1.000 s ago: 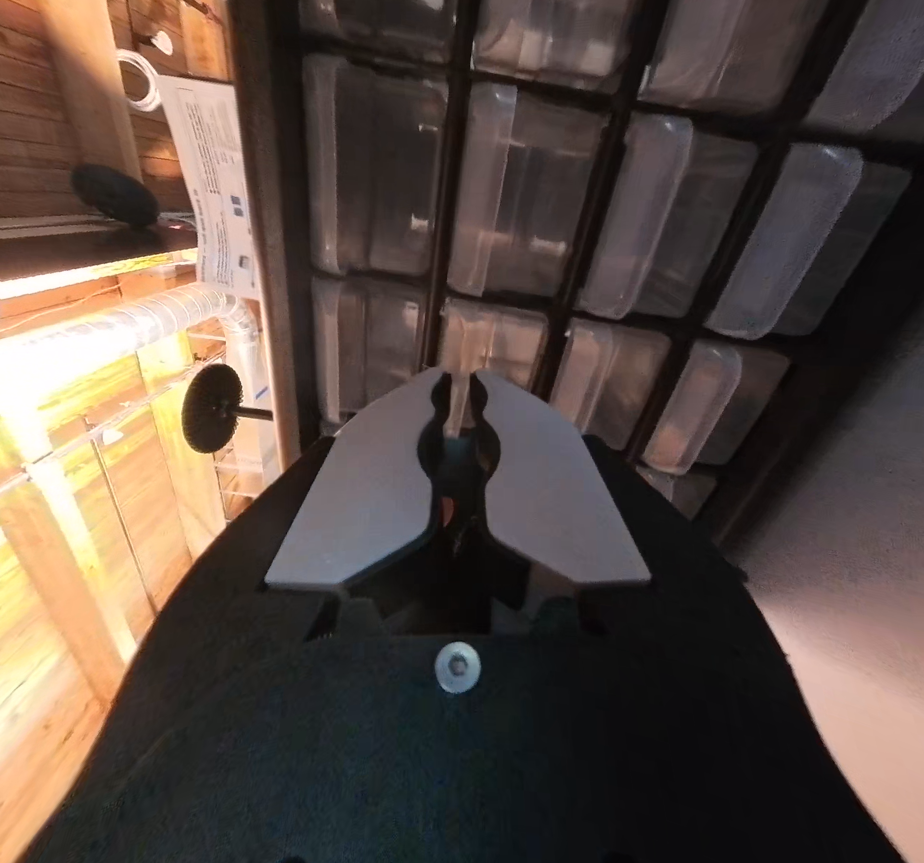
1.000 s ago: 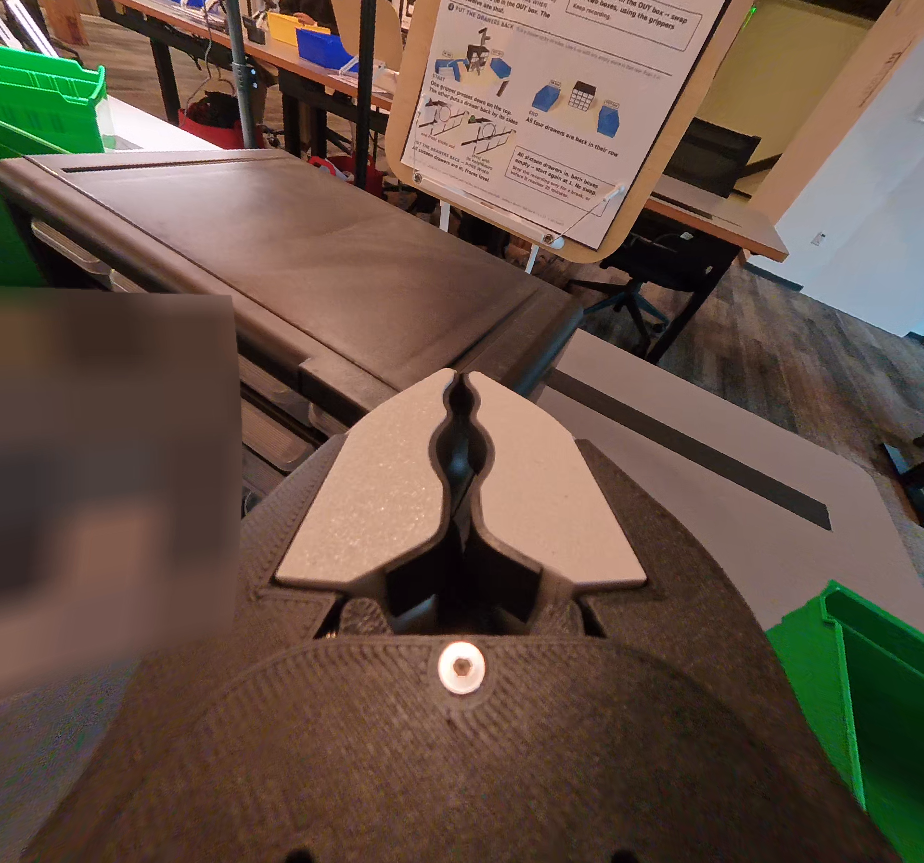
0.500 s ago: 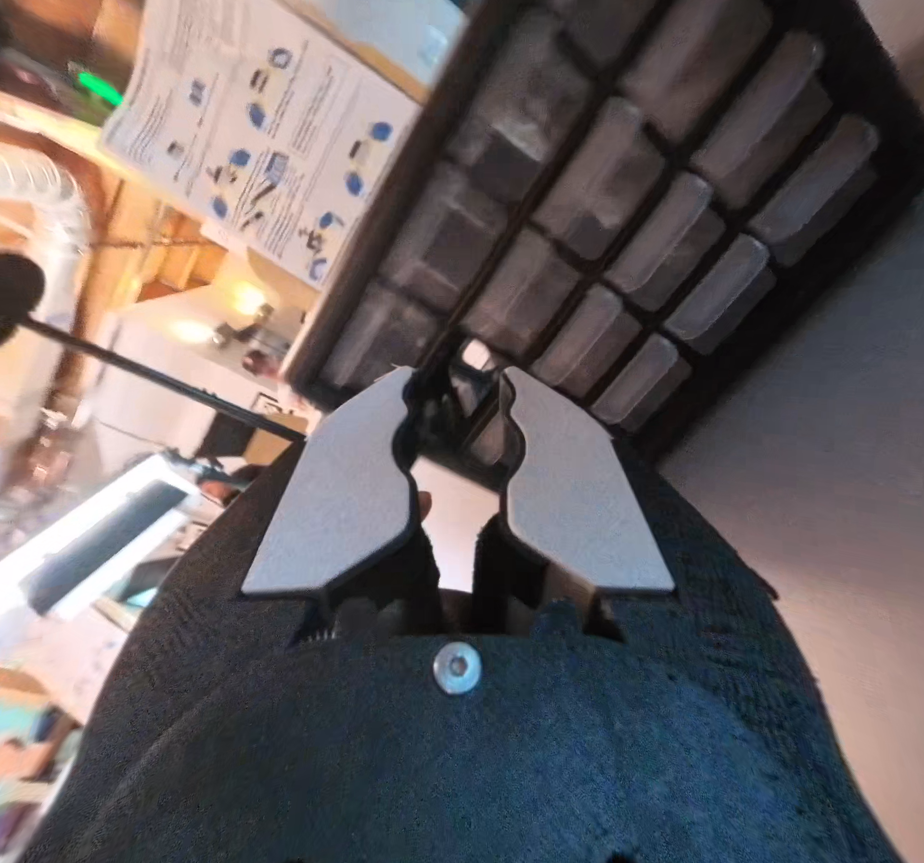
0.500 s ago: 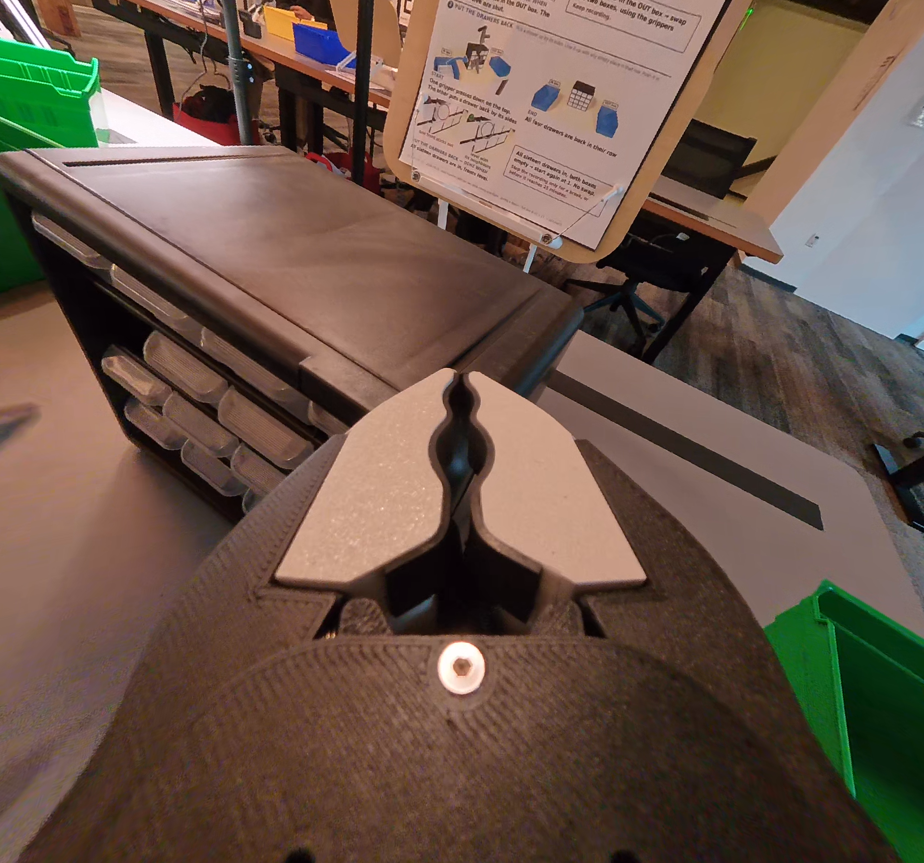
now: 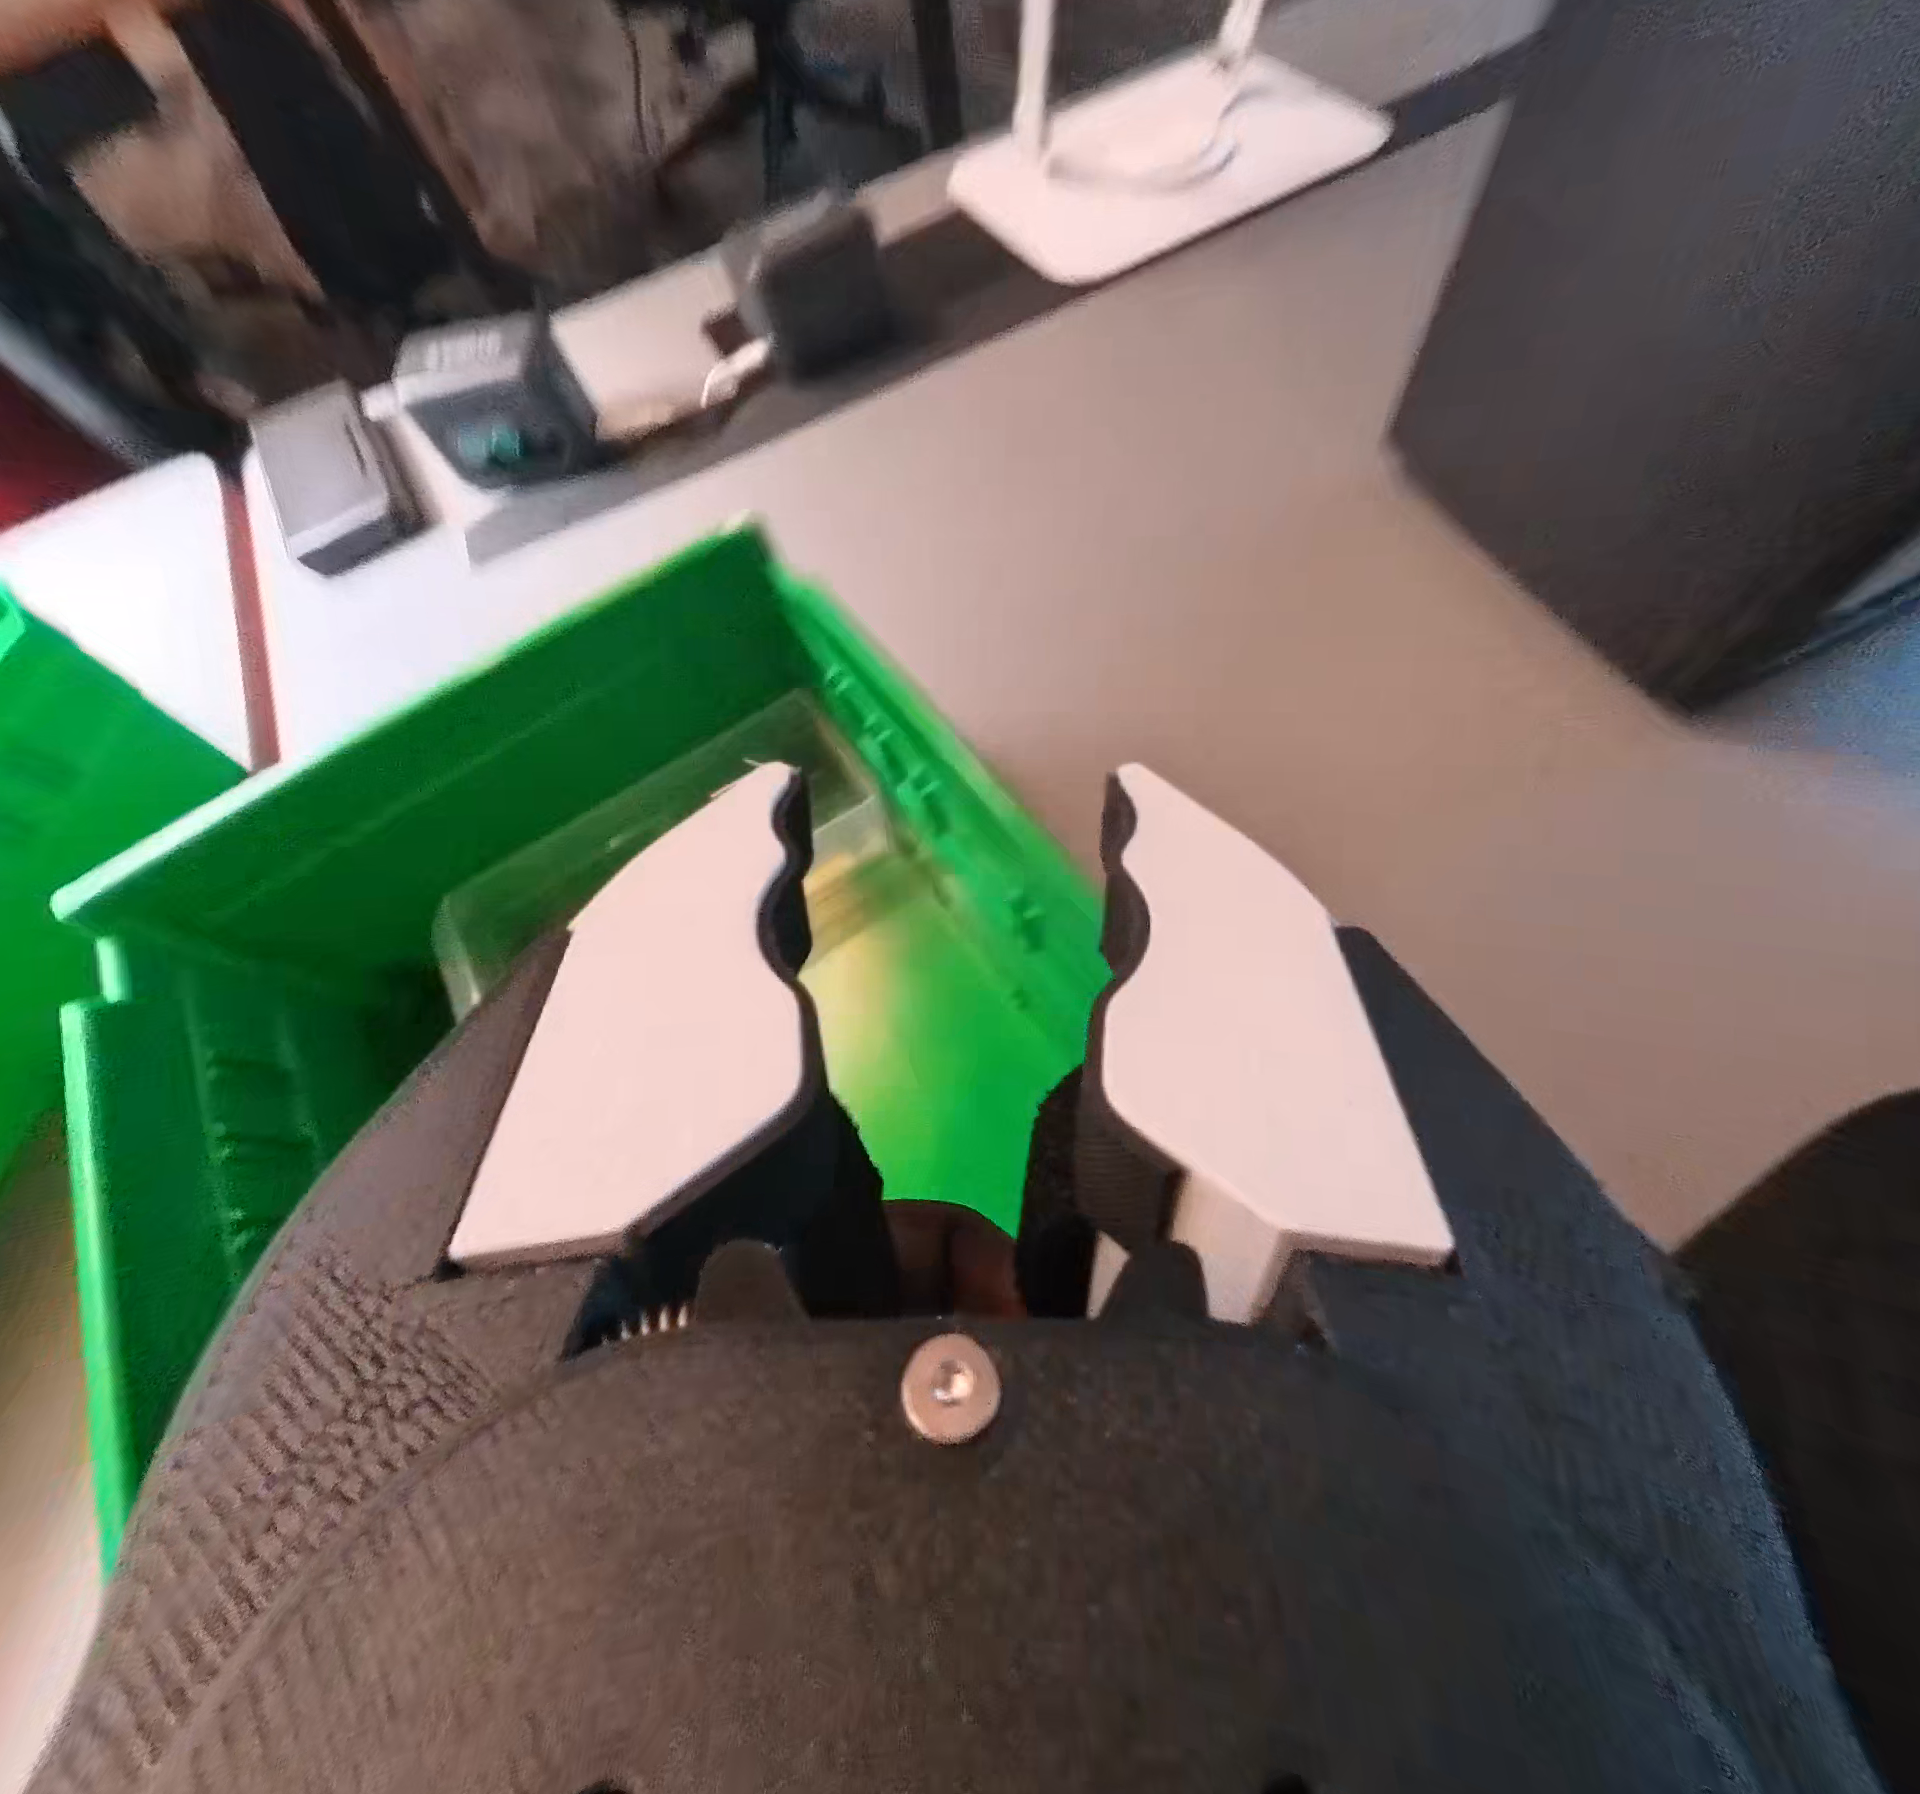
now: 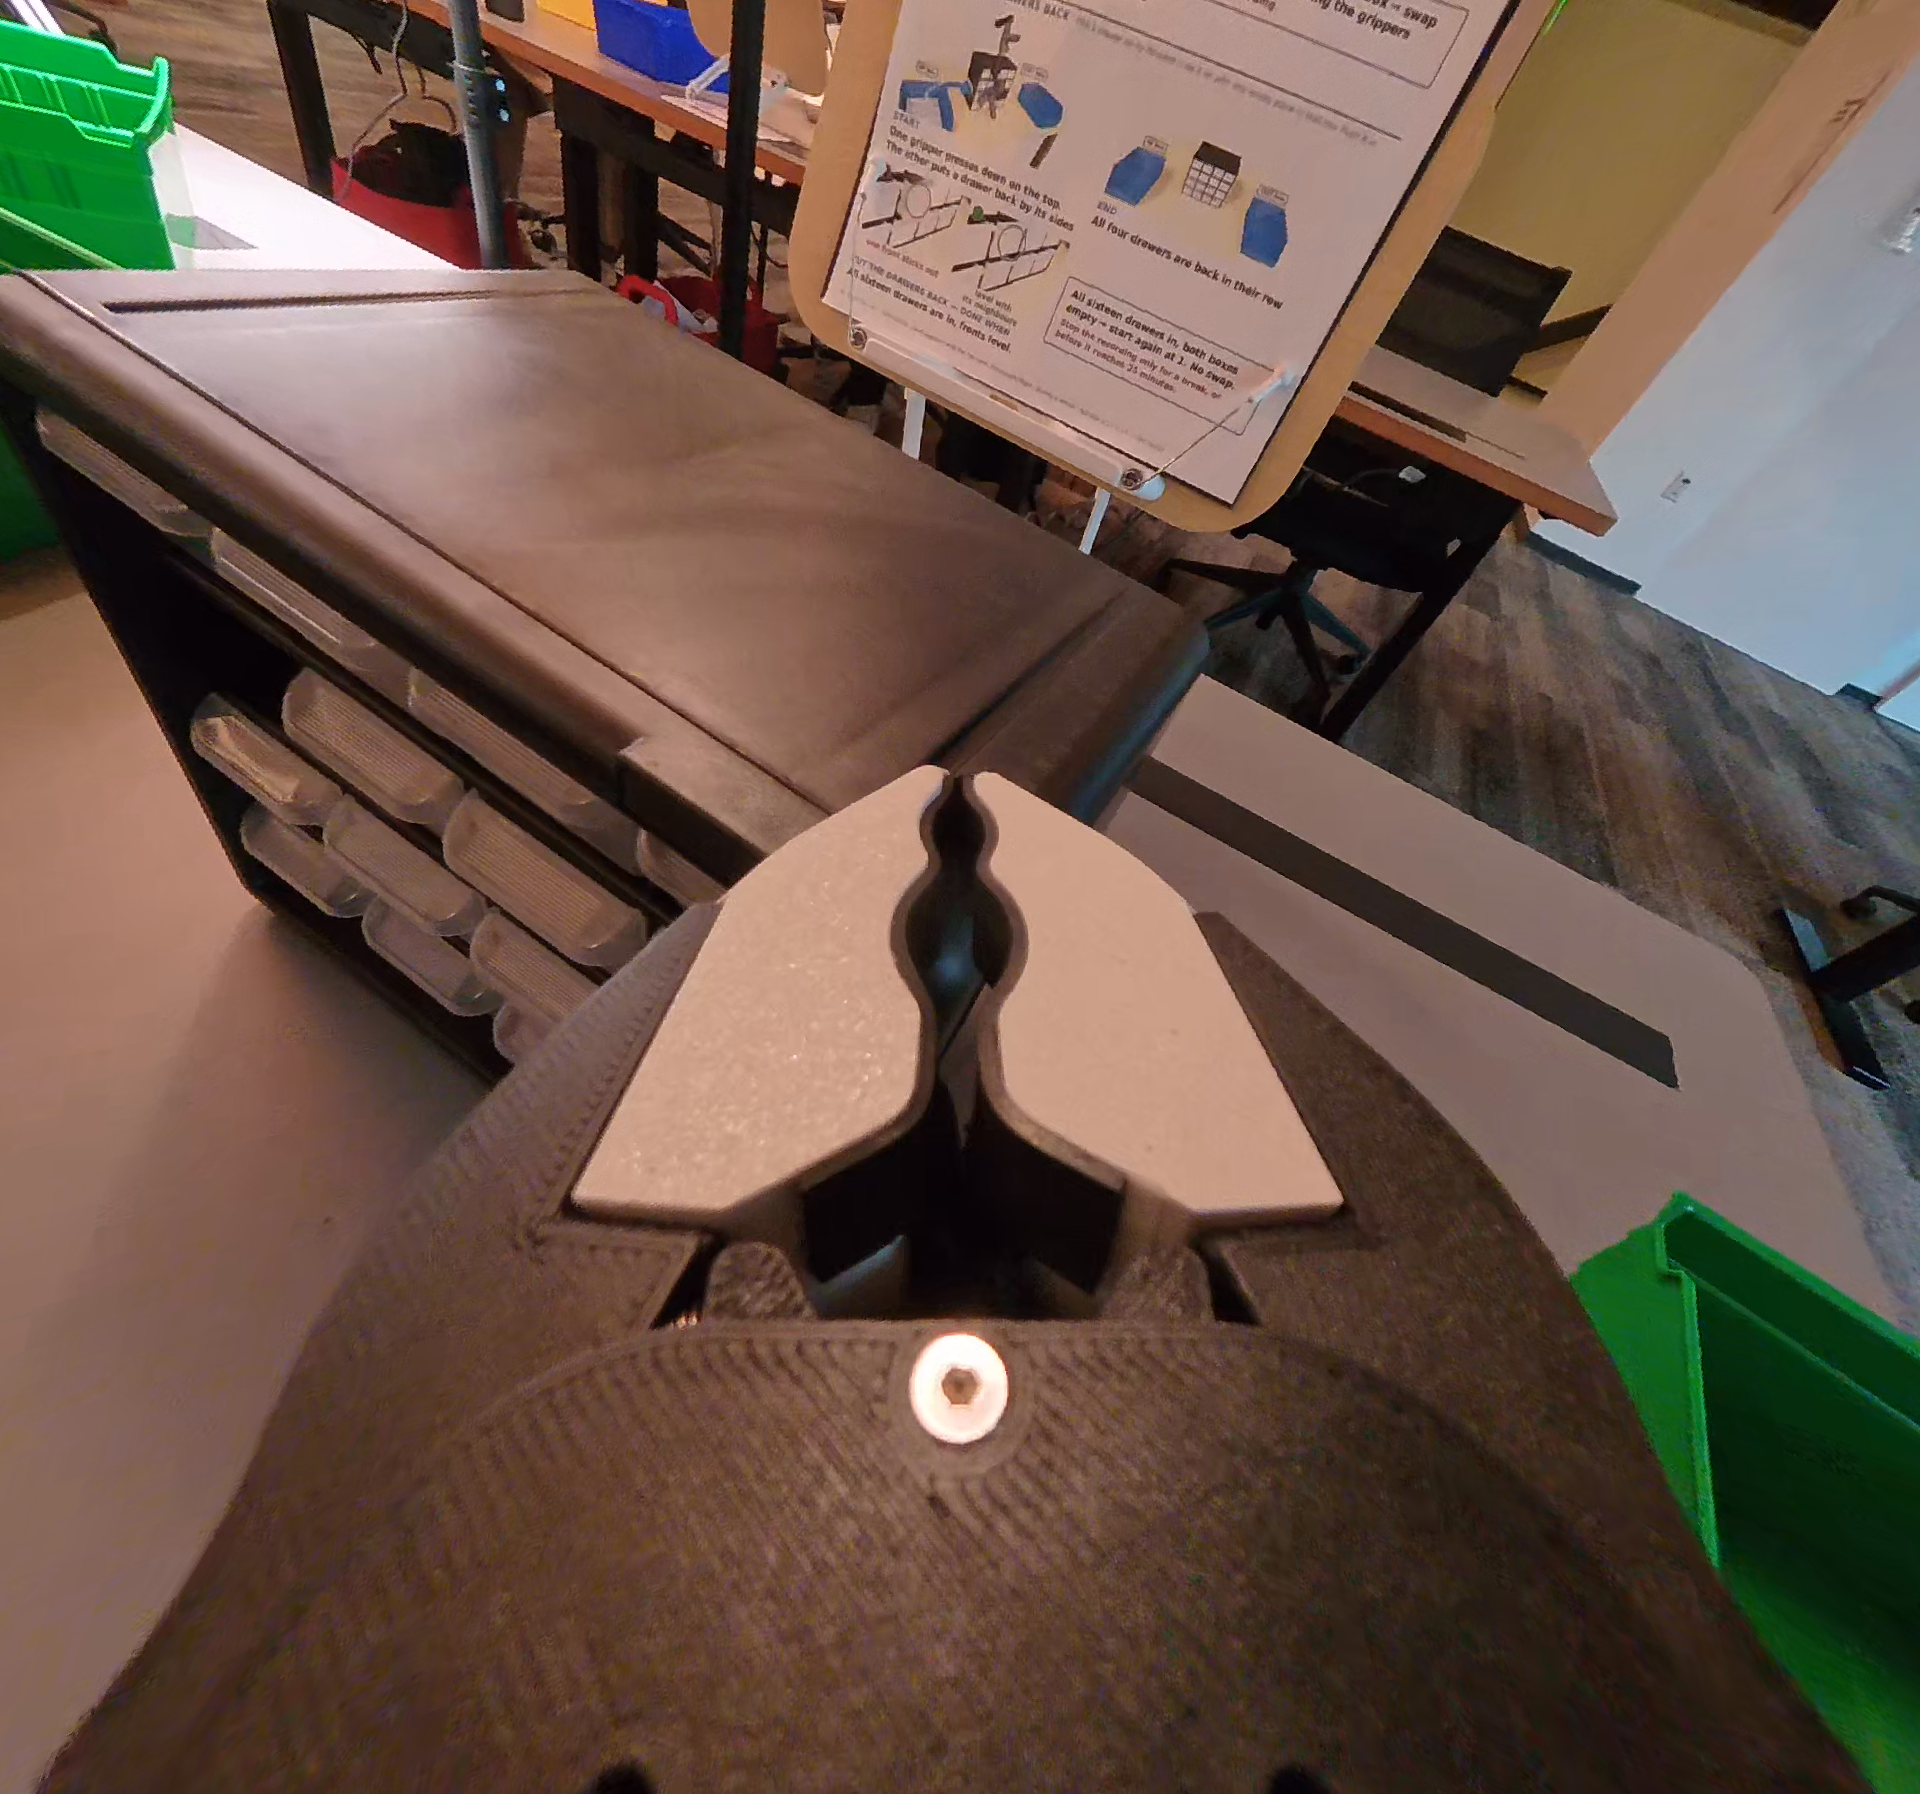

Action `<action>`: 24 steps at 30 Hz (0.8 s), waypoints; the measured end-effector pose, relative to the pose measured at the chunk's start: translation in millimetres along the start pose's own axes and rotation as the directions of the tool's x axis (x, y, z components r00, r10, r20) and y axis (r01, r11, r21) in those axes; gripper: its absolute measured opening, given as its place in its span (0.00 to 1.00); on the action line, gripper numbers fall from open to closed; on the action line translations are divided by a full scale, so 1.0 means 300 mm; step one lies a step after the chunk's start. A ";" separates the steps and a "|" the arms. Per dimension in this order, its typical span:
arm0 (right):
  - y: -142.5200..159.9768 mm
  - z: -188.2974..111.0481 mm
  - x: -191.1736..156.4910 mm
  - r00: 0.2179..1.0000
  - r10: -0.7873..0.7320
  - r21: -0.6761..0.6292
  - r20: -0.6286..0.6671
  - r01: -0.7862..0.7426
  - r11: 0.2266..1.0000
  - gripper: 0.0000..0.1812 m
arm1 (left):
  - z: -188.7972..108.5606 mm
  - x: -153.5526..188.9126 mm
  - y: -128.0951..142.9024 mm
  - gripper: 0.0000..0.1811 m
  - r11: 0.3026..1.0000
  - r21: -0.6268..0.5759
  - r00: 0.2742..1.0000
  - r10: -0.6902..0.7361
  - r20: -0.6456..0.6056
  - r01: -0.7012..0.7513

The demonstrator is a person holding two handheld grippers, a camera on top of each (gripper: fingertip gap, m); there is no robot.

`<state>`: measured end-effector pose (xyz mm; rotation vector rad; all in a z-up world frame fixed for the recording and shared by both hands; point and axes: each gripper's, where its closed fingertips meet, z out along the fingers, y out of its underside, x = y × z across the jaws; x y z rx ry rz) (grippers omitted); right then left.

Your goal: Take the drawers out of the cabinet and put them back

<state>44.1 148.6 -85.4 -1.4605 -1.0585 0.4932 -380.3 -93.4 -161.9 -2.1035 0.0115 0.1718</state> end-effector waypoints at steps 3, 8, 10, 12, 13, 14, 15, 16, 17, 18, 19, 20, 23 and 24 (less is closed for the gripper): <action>0.000 0.000 0.000 1.000 -0.019 -0.010 -0.009 0.018 1.000 0.00 | 0.073 -0.164 0.124 0.31 0.993 -0.111 0.996 -0.031 0.078 0.040; -0.002 0.004 -0.003 1.000 -0.020 -0.017 -0.008 0.019 1.000 0.00 | 0.157 -0.282 0.268 0.33 0.950 -0.285 0.961 0.190 0.202 -0.128; -0.003 0.007 -0.005 1.000 -0.012 -0.014 -0.006 0.012 1.000 0.00 | 0.183 -0.296 0.311 0.33 0.915 -0.355 0.938 0.279 0.208 -0.193; -0.003 0.007 -0.005 1.000 -0.018 -0.017 -0.012 0.018 1.000 0.00 | 0.208 -0.289 0.348 0.33 0.881 -0.409 0.927 0.331 0.176 -0.237; -0.003 0.006 -0.005 1.000 -0.024 -0.019 -0.016 0.024 1.000 0.00 | 0.215 -0.288 0.362 0.33 0.864 -0.435 0.921 0.353 0.165 -0.253; -0.004 0.006 -0.005 0.999 -0.030 -0.022 -0.020 0.030 0.999 0.00 | 0.215 -0.290 0.364 0.33 0.848 -0.452 0.908 0.385 0.165 -0.277; -0.004 0.006 -0.005 0.999 -0.036 -0.025 -0.023 0.035 0.999 0.00 | 0.207 -0.290 0.369 0.32 0.829 -0.478 0.901 0.406 0.156 -0.291; -0.004 0.005 -0.005 0.999 -0.040 -0.027 -0.025 0.039 0.999 0.00 | 0.194 -0.286 0.375 0.28 0.813 -0.507 0.902 0.407 0.144 -0.286; -0.004 0.005 -0.005 0.999 -0.042 -0.028 -0.026 0.041 0.999 0.00 | 0.177 -0.269 0.384 0.23 0.800 -0.535 0.915 0.387 0.114 -0.272; -0.004 0.005 -0.005 0.999 -0.043 -0.029 -0.027 0.042 0.999 0.00 | 0.158 -0.237 0.395 0.19 0.792 -0.556 0.936 0.345 0.068 -0.251; -0.004 0.005 -0.005 0.999 -0.042 -0.027 -0.028 0.041 0.999 0.00 | 0.134 -0.201 0.410 0.17 0.782 -0.581 0.956 0.292 0.020 -0.226; -0.004 0.005 -0.005 0.999 -0.040 -0.025 -0.028 0.040 0.999 0.00 | 0.109 -0.175 0.420 0.13 0.771 -0.599 0.966 0.260 -0.016 -0.217; -0.004 0.005 -0.005 0.999 -0.030 -0.021 -0.023 0.030 0.999 0.00 | 0.070 -0.193 0.379 0.17 0.797 -0.552 0.946 0.320 0.043 -0.245; -0.004 0.005 -0.006 0.999 -0.030 -0.021 -0.023 0.029 0.999 0.00 | 0.060 -0.200 0.366 0.19 0.808 -0.532 0.939 0.337 0.065 -0.253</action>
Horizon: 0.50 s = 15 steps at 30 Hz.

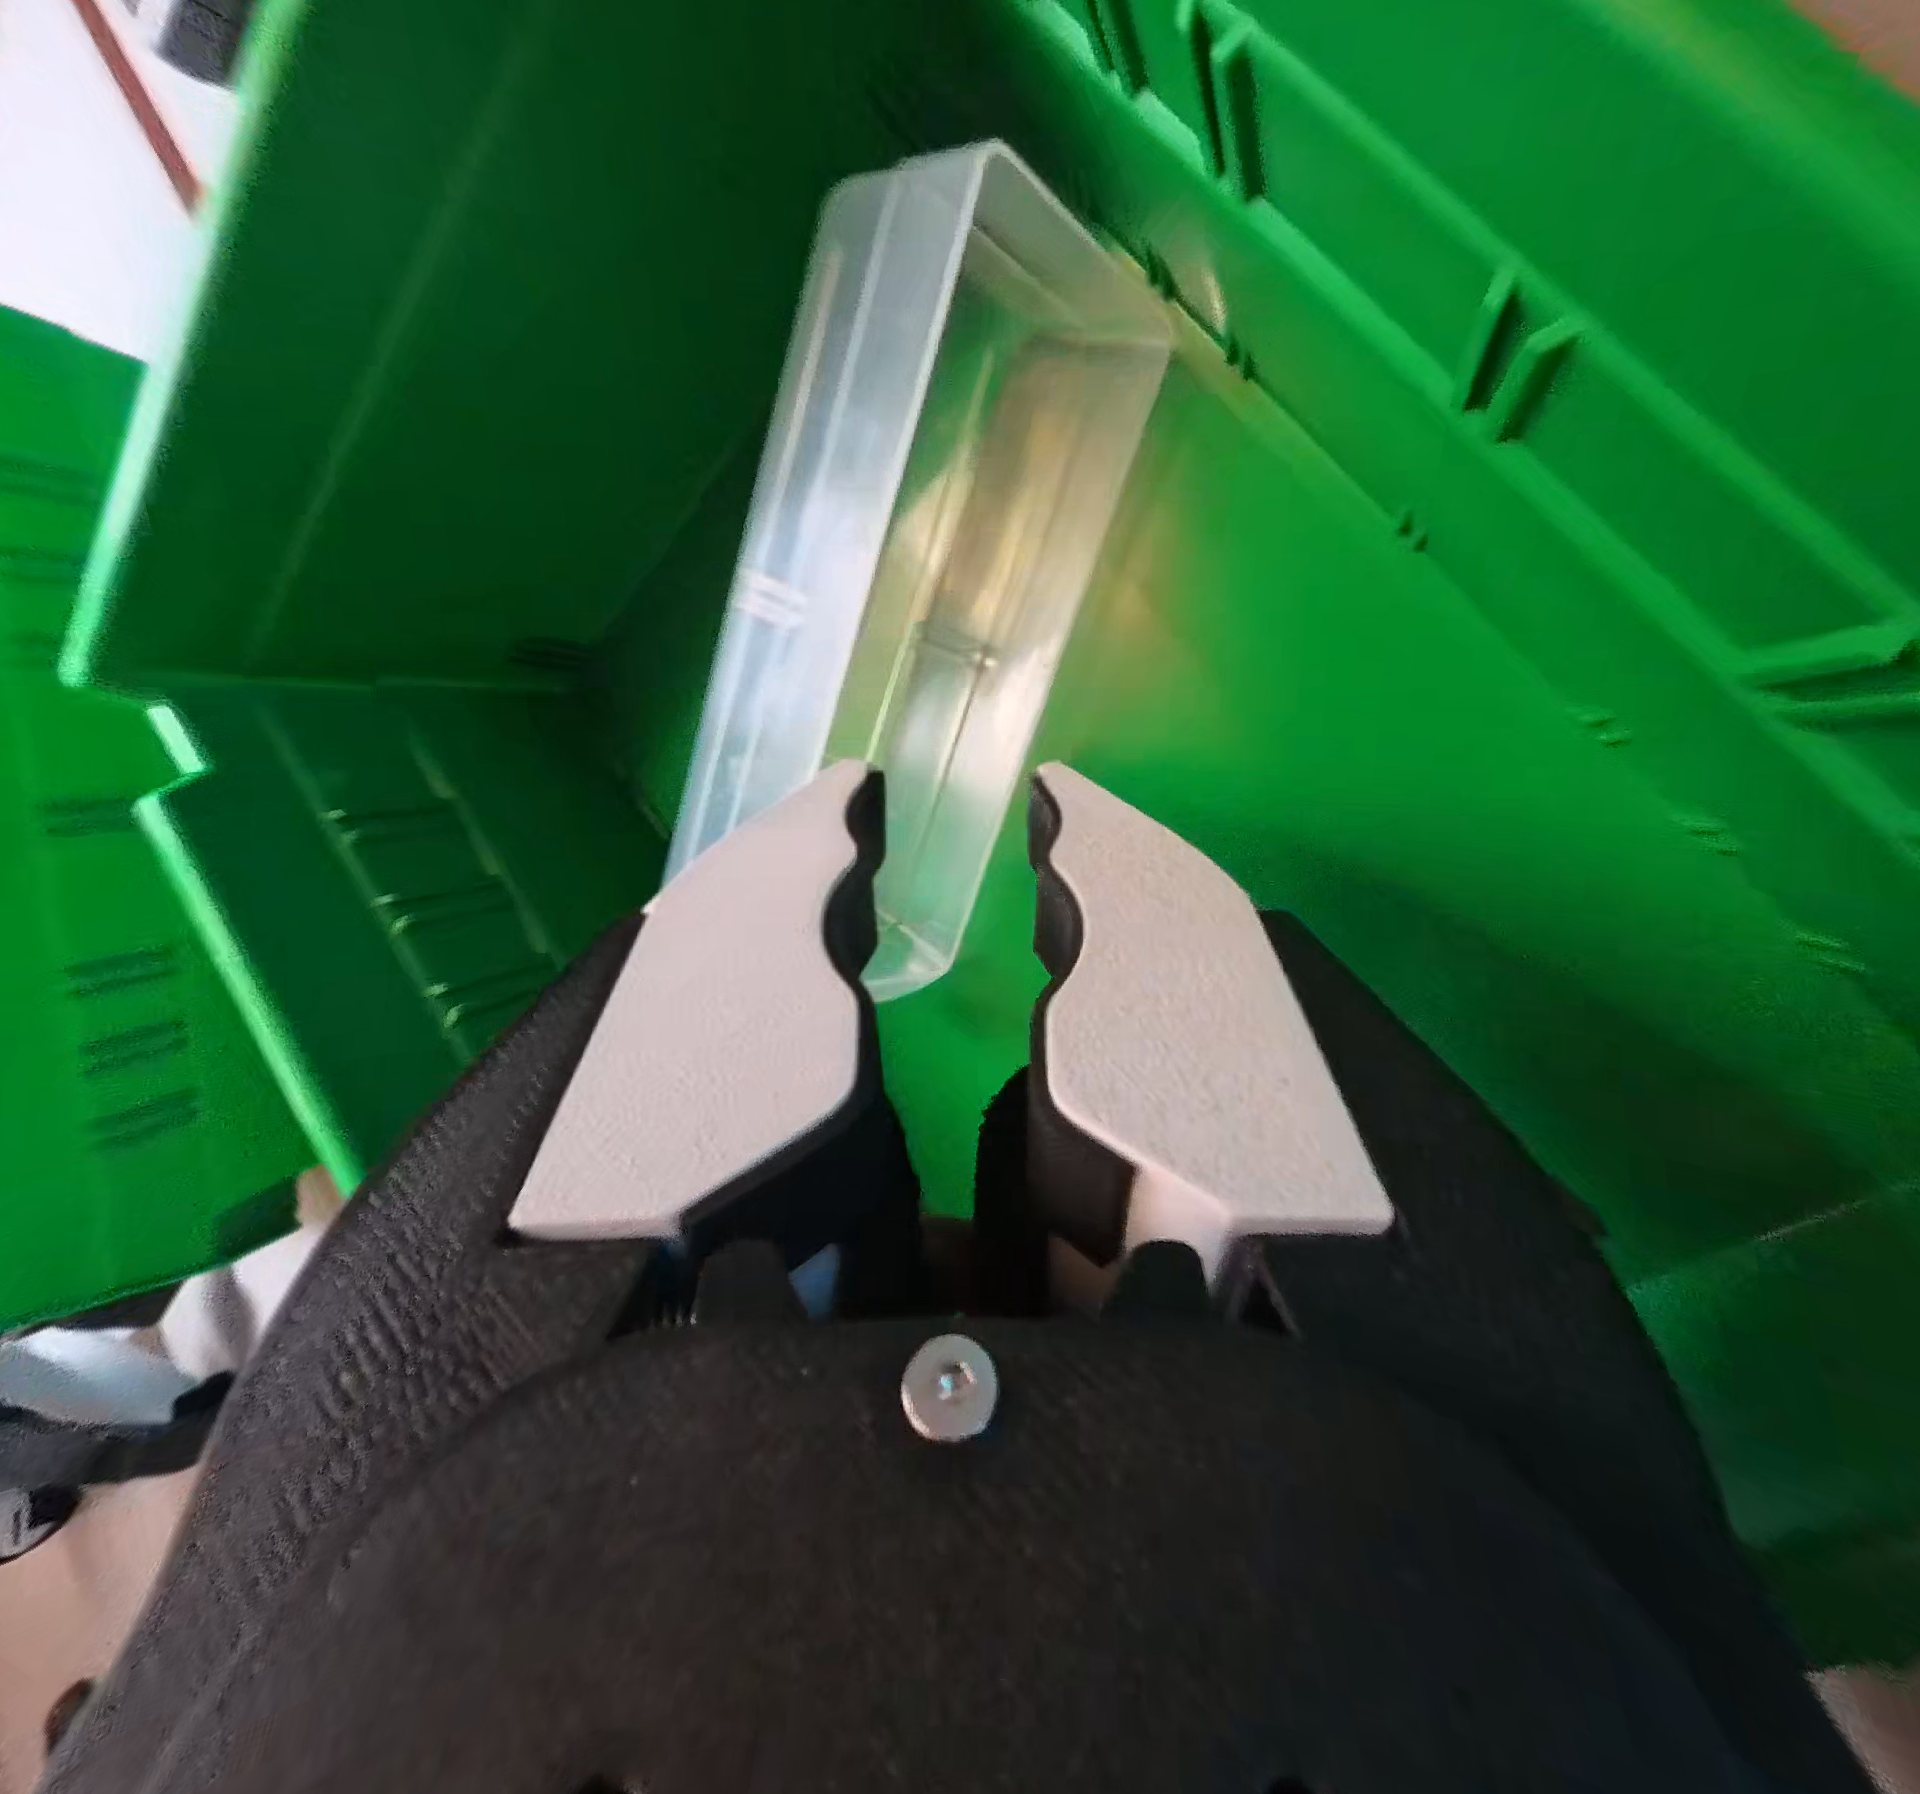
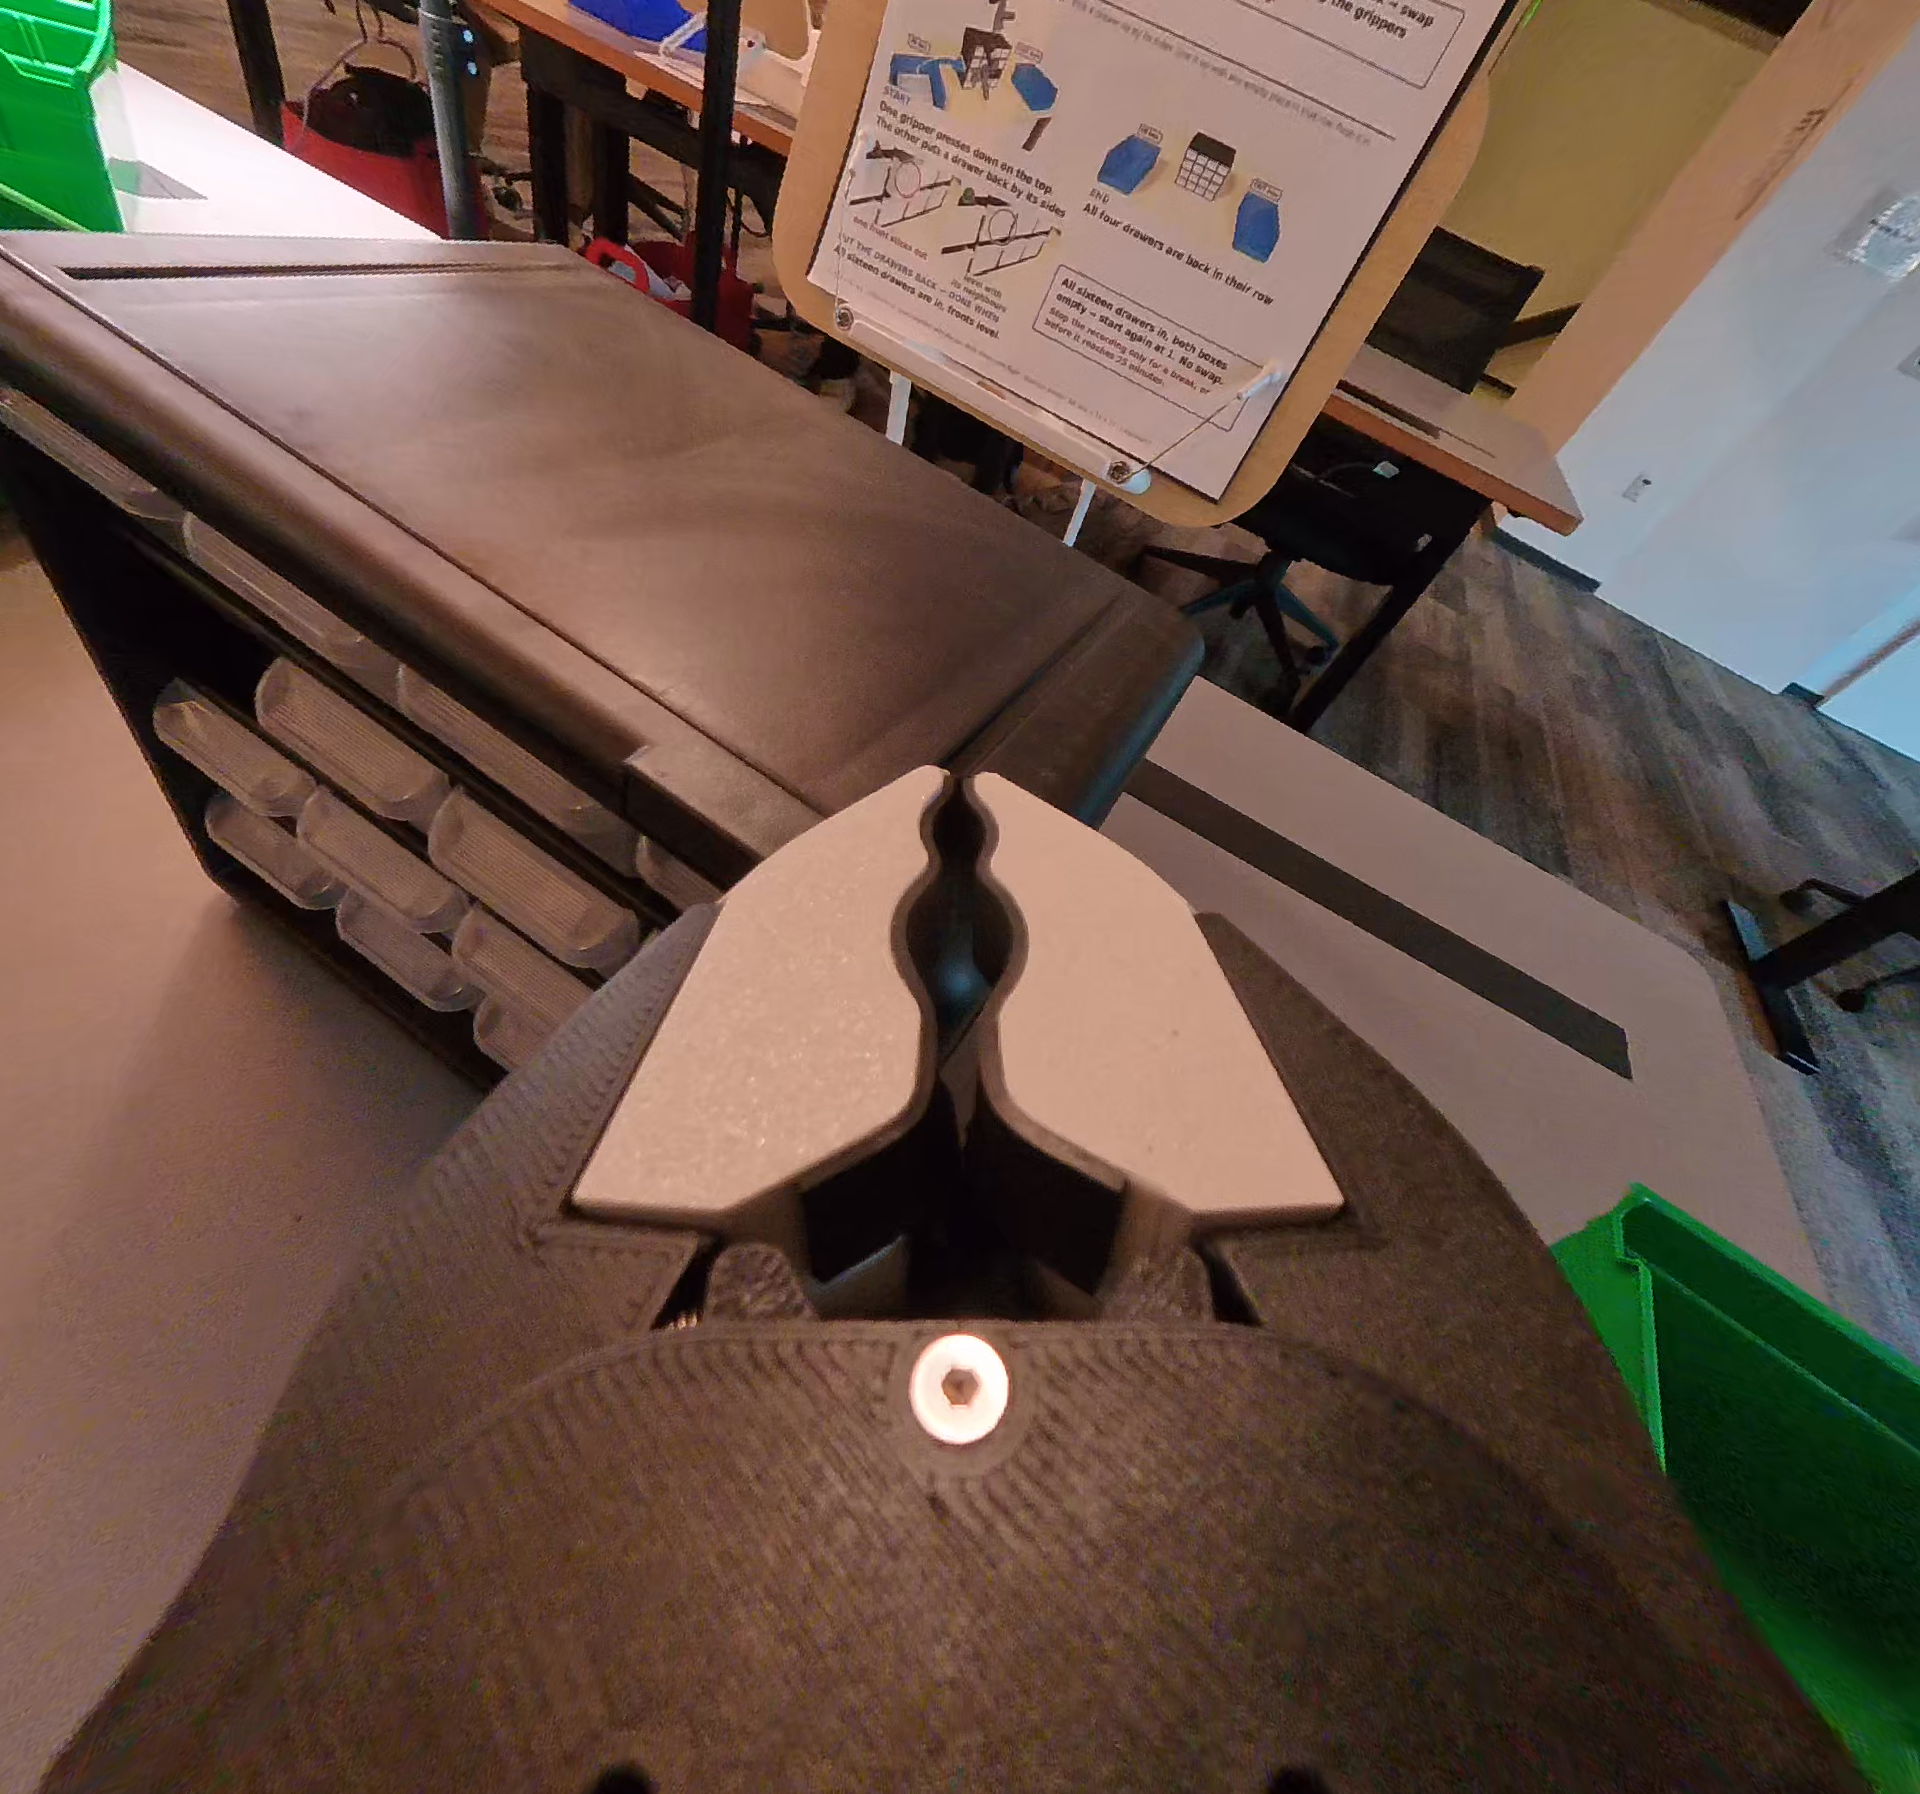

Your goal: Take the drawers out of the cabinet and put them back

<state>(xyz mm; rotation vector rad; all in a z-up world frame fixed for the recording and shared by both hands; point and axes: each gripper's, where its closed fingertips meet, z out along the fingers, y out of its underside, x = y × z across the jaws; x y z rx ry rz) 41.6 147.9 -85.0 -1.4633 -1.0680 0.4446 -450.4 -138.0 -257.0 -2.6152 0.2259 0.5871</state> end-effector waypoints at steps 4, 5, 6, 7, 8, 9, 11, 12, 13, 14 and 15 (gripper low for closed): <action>-0.001 0.001 0.000 1.000 -0.006 -0.002 0.000 0.006 1.000 0.00 | -0.013 -0.056 0.019 0.24 0.999 0.022 0.991 0.041 0.126 -0.044; -0.001 0.002 -0.001 1.000 -0.006 -0.002 0.001 0.006 1.000 0.00 | -0.001 -0.068 0.038 0.24 0.997 -0.006 0.985 0.077 0.155 -0.077; -0.001 0.002 -0.001 1.000 -0.005 -0.002 0.001 0.005 1.000 0.00 | 0.012 -0.079 0.061 0.25 0.993 -0.047 0.977 0.117 0.179 -0.110; -0.001 0.002 -0.001 1.000 -0.005 -0.001 0.000 0.005 1.000 0.00 | 0.027 -0.086 0.083 0.25 0.987 -0.087 0.969 0.150 0.195 -0.135; -0.001 0.001 -0.001 1.000 -0.006 0.002 -0.001 0.006 1.000 0.00 | 0.043 -0.081 0.099 0.25 0.982 -0.114 0.967 0.173 0.187 -0.153; -0.001 0.001 -0.001 1.000 -0.006 0.004 -0.001 0.006 1.000 0.00 | 0.059 -0.075 0.108 0.26 0.979 -0.125 0.966 0.184 0.180 -0.163; -0.001 0.002 -0.001 1.000 -0.002 0.007 0.001 0.002 1.000 0.00 | 0.078 -0.088 0.107 0.26 0.979 -0.128 0.960 0.185 0.210 -0.161; -0.001 0.002 -0.001 1.000 -0.001 0.006 0.003 0.001 1.000 0.00 | 0.083 -0.093 0.104 0.25 0.979 -0.132 0.958 0.184 0.220 -0.157; -0.001 0.002 -0.001 1.000 -0.001 0.007 0.003 0.001 1.000 0.00 | 0.086 -0.098 0.101 0.23 0.977 -0.139 0.954 0.189 0.232 -0.160; -0.001 0.002 -0.001 1.000 -0.003 0.008 0.002 0.003 1.000 0.00 | 0.087 -0.103 0.098 0.21 0.975 -0.149 0.949 0.199 0.244 -0.166; -0.002 0.002 -0.001 1.000 -0.003 0.009 0.001 0.003 1.000 0.00 | 0.085 -0.109 0.095 0.18 0.972 -0.160 0.943 0.208 0.259 -0.170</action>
